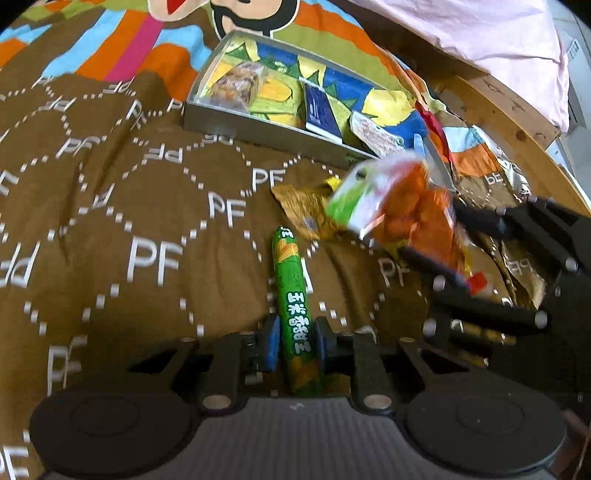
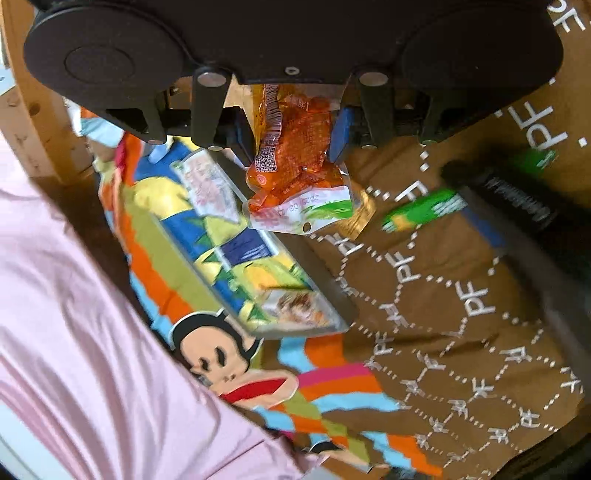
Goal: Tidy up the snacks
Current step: 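Close the left tool on the green sausage stick while the right tool grips the orange bag, then carry the green stick with the left tool to the tray while the right tool carries the orange bag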
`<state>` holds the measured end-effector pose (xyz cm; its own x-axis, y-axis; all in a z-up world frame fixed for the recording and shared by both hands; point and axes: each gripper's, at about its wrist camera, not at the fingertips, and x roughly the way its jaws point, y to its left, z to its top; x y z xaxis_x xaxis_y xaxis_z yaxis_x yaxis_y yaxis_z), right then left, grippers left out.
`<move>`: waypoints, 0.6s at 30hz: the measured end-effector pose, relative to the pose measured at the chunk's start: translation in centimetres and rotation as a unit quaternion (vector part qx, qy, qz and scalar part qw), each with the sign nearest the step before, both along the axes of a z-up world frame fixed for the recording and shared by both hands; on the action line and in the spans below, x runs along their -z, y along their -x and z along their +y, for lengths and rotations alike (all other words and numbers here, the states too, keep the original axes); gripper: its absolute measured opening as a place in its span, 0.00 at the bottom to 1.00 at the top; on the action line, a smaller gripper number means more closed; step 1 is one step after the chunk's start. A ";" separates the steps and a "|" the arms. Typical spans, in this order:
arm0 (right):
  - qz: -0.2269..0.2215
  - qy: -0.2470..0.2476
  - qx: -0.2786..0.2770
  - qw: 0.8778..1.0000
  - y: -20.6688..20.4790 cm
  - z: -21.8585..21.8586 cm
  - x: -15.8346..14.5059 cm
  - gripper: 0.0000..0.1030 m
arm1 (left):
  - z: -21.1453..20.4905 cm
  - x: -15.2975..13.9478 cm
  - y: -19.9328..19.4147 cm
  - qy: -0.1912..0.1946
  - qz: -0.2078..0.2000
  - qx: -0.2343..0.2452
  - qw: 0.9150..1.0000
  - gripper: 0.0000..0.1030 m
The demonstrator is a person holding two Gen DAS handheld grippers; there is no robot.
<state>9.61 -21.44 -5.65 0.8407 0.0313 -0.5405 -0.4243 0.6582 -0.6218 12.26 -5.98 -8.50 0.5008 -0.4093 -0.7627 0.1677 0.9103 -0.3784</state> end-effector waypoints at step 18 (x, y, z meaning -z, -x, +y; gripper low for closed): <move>-0.047 0.015 0.002 0.999 -0.6 0.1 0.4 0.45 | 2.3 -0.3 0.1 0.141 0.023 -0.053 0.988 0.20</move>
<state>10.19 -21.29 -6.03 0.8881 0.0134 -0.4595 -0.3606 0.6401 -0.6784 12.19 -3.64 -8.21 0.5197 -0.5561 -0.6486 0.0539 0.7790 -0.6248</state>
